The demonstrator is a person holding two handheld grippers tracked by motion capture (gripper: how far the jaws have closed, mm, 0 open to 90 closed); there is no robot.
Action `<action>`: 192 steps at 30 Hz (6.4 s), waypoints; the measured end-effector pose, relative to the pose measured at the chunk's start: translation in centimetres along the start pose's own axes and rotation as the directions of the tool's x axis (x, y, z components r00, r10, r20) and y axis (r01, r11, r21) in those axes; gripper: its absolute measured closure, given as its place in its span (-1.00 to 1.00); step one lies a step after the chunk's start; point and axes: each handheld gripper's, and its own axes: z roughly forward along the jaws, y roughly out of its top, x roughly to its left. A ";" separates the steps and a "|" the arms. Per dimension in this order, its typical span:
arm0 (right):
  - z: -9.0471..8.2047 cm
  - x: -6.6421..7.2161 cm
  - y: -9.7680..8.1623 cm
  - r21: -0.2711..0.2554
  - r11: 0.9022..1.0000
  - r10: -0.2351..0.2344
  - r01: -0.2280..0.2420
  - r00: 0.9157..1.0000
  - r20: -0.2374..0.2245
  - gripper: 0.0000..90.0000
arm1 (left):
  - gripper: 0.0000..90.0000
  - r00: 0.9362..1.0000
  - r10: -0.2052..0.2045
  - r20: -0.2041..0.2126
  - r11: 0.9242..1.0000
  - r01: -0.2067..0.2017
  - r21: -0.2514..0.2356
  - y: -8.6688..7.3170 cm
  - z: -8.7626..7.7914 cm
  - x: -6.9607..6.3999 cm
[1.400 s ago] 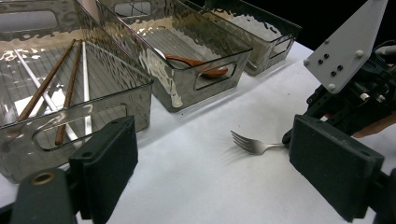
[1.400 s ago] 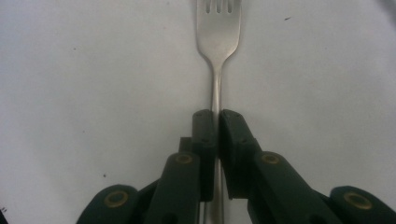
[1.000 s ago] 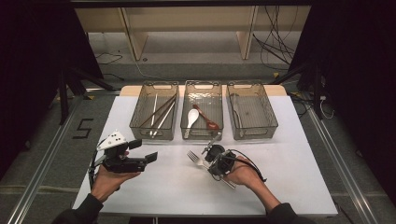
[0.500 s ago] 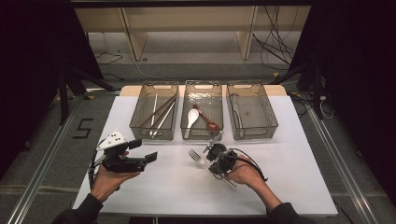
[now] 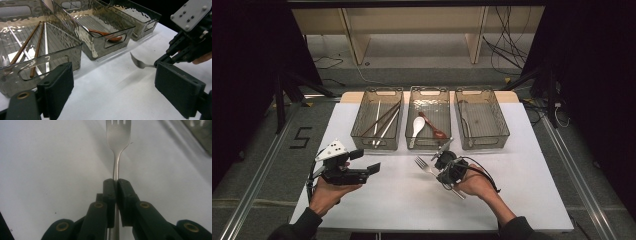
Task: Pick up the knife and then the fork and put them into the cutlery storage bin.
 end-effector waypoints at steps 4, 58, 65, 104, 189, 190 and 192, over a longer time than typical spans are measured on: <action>-1.4 -1.1 -0.1 -0.046 0.999 0.028 -0.027 1.000 0.011 0.90 | -0.67 1.000 0.000 -0.001 1.000 0.000 -0.006 0.0 -0.1 0.0; -8.5 -19.2 3.3 -0.332 0.812 0.548 -0.480 0.824 0.148 0.90 | -0.67 1.000 -0.014 0.001 0.999 0.014 -0.031 0.0 -0.2 0.2; -7.8 -19.8 3.5 -0.342 0.792 0.579 -0.506 0.800 0.157 0.90 | -0.67 1.000 -0.017 0.003 0.999 0.017 -0.033 0.0 -0.2 0.2; -6.0 -19.8 2.4 -0.345 0.767 0.612 -0.540 0.779 0.141 0.40 | -0.67 1.000 -0.013 0.000 0.999 0.013 -0.032 0.0 -0.3 0.2; -7.2 -0.8 -8.6 -0.661 0.724 0.248 -0.199 0.969 -0.021 -0.45 | -0.67 0.999 -0.020 0.045 1.000 0.021 -0.006 -0.3 0.0 -0.2; -7.2 -0.7 -8.9 -0.662 0.723 0.250 -0.199 0.968 -0.018 -0.45 | -0.67 0.999 -0.017 0.049 1.000 0.017 -0.003 -0.3 0.0 -0.2; -7.3 -0.5 -9.5 -0.665 0.720 0.258 -0.199 0.966 -0.010 -0.46 | -0.67 0.998 -0.020 0.061 1.000 0.020 0.002 -0.5 0.1 -0.4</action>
